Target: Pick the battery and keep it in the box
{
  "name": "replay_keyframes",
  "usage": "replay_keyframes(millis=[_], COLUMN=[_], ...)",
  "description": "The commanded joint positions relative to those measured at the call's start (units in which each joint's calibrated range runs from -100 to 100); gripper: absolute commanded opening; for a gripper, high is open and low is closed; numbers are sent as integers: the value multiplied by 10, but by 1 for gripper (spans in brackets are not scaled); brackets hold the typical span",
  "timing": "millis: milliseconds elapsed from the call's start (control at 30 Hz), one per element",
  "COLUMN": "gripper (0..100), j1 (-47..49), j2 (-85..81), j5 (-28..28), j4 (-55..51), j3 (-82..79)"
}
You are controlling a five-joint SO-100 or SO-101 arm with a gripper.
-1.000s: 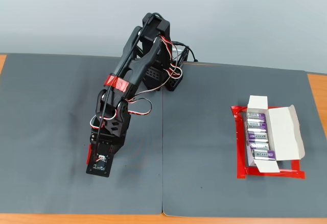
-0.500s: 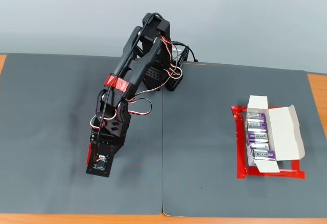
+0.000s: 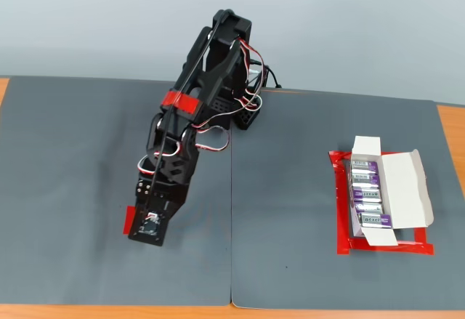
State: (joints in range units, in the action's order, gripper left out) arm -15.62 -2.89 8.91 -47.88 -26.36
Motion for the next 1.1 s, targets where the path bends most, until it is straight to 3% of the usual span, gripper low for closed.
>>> replay_keyframes(millis=[0, 500, 1067], gripper=[8, 8, 8], j1=[22, 161, 392], j2=[-54, -196, -206], j5=[-14, -40, -39], j4=[-25, -53, -53], j3=[27, 41, 108])
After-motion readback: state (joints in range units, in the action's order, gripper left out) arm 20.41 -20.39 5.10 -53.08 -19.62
